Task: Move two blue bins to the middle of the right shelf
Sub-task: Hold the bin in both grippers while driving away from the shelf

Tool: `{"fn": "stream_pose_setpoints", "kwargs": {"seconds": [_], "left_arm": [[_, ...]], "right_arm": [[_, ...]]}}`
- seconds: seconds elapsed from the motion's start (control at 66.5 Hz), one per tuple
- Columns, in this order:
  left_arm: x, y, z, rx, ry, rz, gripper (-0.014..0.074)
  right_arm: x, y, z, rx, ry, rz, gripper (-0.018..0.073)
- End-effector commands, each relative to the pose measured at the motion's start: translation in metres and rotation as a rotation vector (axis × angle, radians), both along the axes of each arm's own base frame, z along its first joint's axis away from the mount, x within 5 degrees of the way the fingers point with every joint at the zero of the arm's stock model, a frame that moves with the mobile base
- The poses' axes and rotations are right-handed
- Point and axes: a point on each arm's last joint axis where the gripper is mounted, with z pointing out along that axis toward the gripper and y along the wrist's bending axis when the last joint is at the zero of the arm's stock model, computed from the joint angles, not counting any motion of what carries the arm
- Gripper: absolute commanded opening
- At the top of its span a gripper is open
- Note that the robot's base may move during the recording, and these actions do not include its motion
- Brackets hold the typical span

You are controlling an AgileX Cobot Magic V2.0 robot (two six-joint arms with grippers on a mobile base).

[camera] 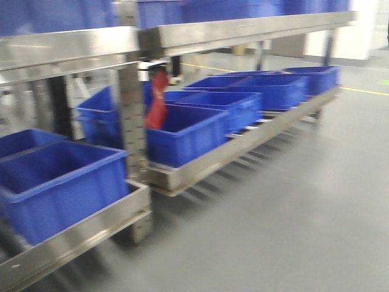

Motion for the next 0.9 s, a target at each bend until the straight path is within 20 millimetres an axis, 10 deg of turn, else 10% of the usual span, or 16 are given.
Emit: {"fn": "stream_pose_setpoints", "kwargs": {"seconds": [0.0, 0.887], "left_arm": [[-0.0156, -0.0133, 0.0200, -0.130, -0.065, -0.101, -0.0111], [-0.0156, -0.0133, 0.0200, -0.130, -0.065, -0.101, -0.0111]], "right_arm": [[0.0012, 0.0053, 0.0129, 0.084, -0.088, 0.005, -0.0154], [0.0014, 0.0053, 0.0132, 0.086, -0.091, 0.004, -0.0154]]}}
